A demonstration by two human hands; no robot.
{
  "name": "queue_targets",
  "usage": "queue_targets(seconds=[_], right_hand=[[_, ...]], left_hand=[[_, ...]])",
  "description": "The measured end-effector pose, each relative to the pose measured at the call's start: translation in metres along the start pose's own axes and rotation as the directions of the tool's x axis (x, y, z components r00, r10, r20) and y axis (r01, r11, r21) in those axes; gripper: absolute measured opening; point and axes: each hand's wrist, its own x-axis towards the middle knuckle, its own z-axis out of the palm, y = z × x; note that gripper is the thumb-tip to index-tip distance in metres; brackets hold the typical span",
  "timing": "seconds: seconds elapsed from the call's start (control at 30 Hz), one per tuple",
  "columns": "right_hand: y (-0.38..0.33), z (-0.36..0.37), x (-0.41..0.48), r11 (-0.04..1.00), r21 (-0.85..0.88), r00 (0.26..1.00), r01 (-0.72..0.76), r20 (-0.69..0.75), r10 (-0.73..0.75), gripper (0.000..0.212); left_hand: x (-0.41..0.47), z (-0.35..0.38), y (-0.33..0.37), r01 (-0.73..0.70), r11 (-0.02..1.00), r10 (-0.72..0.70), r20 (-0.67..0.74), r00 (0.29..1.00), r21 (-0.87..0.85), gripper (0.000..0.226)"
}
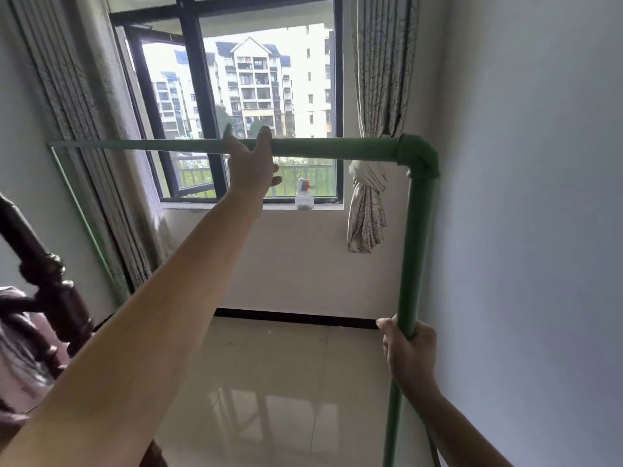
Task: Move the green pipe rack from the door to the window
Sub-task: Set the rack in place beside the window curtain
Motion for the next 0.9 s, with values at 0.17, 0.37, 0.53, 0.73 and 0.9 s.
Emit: queue_targets(seconds=[0.17,0.37,0.53,0.73,0.9], right_hand=[[0.027,-0.007,0.100,1.000,0.012,0.997,-0.008,0.077,0.008,0.028],[0.053,-0.001,0.218,1.000,0.002,0.995,0.000,0.103,-0.001,0.041],[0.075,0.019,0.298,1.000,-0.011,0.995,0.018,0.098,-0.016,0.042],[0.109,0.045,0.393,0.999,-0.027,0.997,0.047,0.064,-0.045,0.046],[0.133,0.066,0.477,0.996,-0.073,0.998,0.054,-0.036,-0.056,0.048]], left_hand=[[0.048,0.055,-0.030,-0.011,0.991,0.006,0.042,0.999,0.131,0.046],[0.107,0.115,-0.059,-0.028,0.979,0.027,0.007,1.000,0.203,0.052],[0.153,0.154,-0.088,-0.119,0.933,0.122,0.012,0.992,0.341,0.061],[0.230,0.193,-0.143,-0.221,0.896,0.219,0.049,0.974,0.384,0.065],[0.305,0.235,-0.191,-0.302,0.910,0.299,0.055,0.953,0.284,0.053]])
